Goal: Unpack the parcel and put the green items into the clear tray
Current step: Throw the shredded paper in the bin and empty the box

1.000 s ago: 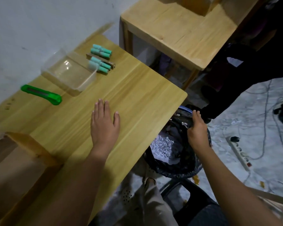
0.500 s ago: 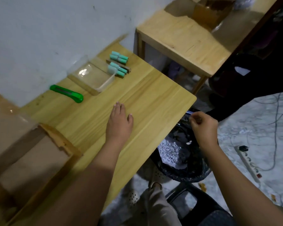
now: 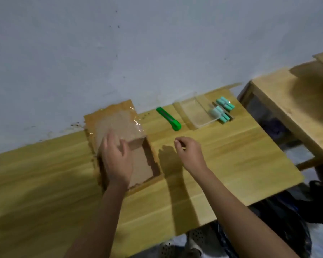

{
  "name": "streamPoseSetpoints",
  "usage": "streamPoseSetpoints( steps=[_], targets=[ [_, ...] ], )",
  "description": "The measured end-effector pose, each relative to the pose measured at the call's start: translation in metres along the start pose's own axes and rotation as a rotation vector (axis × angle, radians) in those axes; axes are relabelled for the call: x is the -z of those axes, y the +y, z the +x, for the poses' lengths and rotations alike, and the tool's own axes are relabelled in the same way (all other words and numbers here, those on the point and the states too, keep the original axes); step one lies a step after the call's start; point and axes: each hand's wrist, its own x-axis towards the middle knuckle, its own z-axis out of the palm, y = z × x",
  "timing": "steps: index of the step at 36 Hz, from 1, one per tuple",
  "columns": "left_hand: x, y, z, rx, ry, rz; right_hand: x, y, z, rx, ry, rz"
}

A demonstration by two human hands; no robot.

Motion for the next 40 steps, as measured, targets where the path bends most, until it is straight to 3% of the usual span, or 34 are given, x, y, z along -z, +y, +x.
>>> streamPoseSetpoints(
  steps=[2,4,10,14,20,30,40],
  targets=[
    [0.021,-0.032,0.001,0.108,0.109,0.015,-0.028,-0.009,-0.003,-0.007,-0.114,0.001],
    [0.036,-0.057,-0.003,0.296,0.116,0.037,-0.051,-0.011,-0.007,-0.003,-0.201,-0.033],
    [0.039,-0.089,-0.028,0.531,-0.209,-0.196,-0.075,-0.006,-0.012,-0.003,-0.195,-0.102],
    [0.03,-0.076,-0.035,0.488,-0.222,-0.236,-0.063,-0.007,-0.01,-0.01,-0.154,-0.11],
    [0.01,-0.009,-0.024,0.399,-0.254,-0.362,-0.001,-0.004,-0.009,-0.04,0.059,-0.052],
    [-0.084,0.146,-0.078,0.11,-0.75,-0.463,0.163,0.069,-0.057,-0.362,0.531,-0.077],
    [-0.19,0.214,-0.24,-0.055,-1.27,-0.463,0.266,0.182,-0.204,-0.81,0.828,-0.001]
  ],
)
